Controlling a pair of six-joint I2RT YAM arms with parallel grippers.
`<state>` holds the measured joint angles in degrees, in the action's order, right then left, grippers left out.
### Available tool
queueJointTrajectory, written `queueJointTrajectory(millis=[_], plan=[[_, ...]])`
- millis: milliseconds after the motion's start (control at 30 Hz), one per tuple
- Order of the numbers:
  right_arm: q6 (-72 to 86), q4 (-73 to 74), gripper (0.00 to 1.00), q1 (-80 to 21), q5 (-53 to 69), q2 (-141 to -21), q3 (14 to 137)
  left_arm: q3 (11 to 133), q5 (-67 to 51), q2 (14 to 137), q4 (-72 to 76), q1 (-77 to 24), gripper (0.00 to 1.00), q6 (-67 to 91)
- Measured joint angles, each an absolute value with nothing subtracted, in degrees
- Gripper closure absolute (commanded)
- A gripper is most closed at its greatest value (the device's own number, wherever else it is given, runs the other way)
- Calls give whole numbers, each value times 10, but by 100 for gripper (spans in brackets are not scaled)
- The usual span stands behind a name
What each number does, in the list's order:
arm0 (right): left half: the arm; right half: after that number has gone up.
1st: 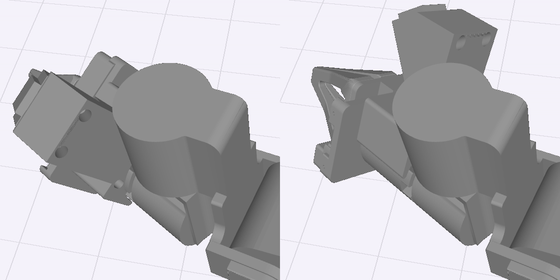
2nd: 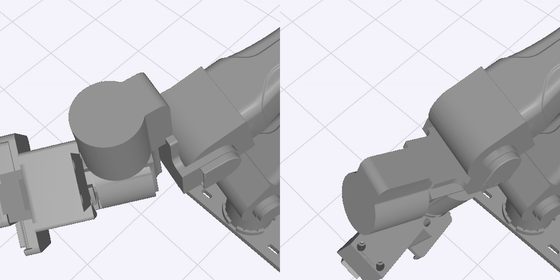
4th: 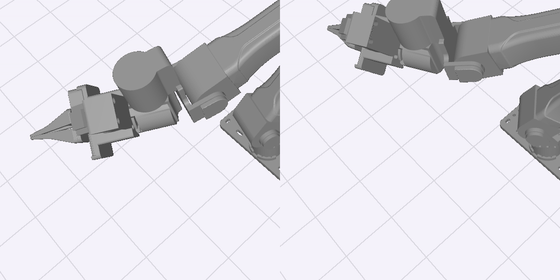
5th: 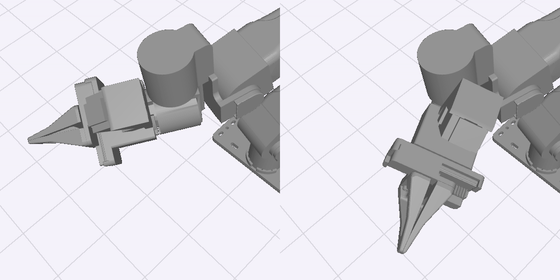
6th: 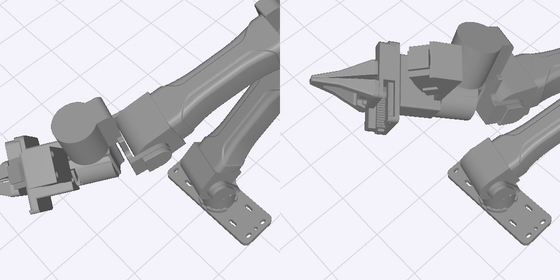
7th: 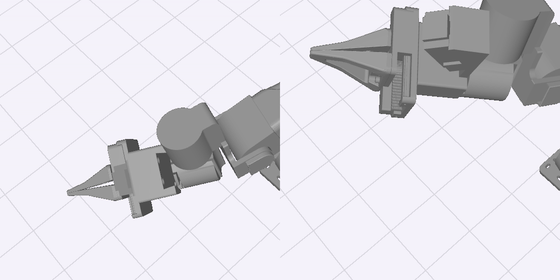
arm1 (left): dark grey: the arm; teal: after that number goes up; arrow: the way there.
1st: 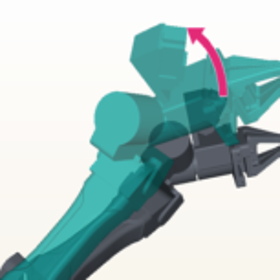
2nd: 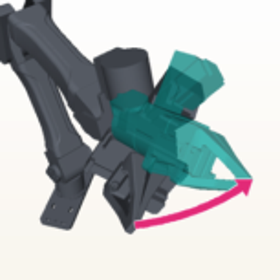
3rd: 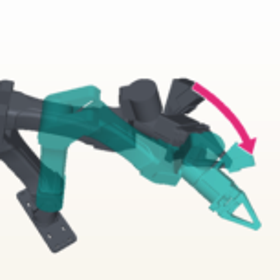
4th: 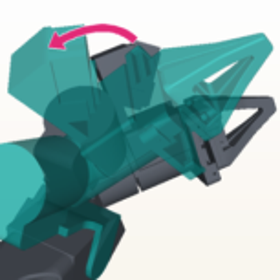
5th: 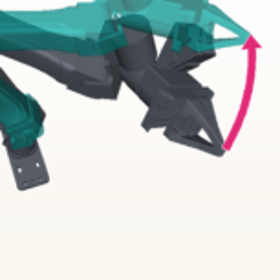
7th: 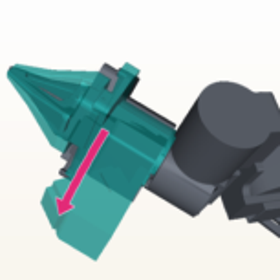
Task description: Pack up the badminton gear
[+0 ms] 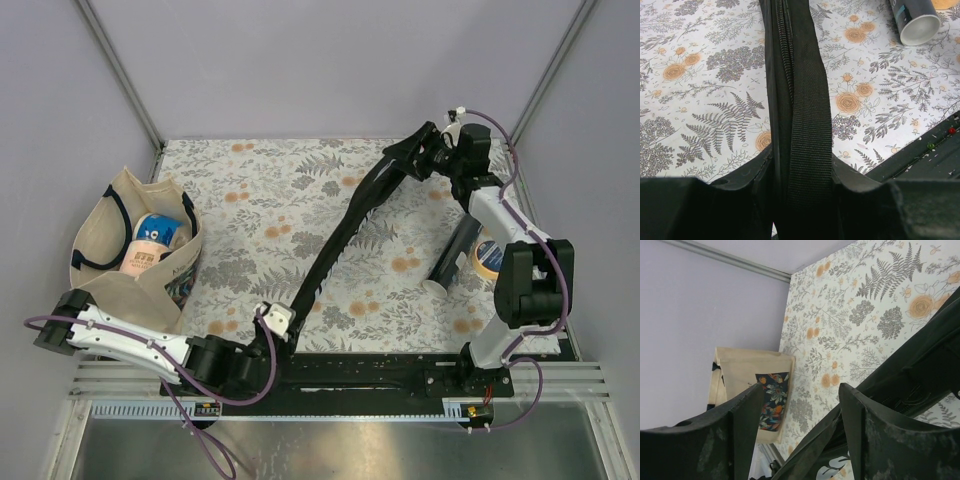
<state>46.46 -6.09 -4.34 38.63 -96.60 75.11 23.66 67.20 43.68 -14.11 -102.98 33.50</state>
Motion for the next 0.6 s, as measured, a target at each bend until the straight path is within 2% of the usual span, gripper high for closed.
queueJointTrajectory(millis=[200, 433, 600], plan=[[490, -93, 27, -43, 397, -962, 731, 237, 672, 446, -147, -1030, 100, 340], [349, -23, 39, -18, 391, -892, 731, 248, 668, 445, -182, -1030, 100, 362], [319, -23, 43, 53, 439, -885, 730, 249, 668, 425, -194, -1030, 100, 368]])
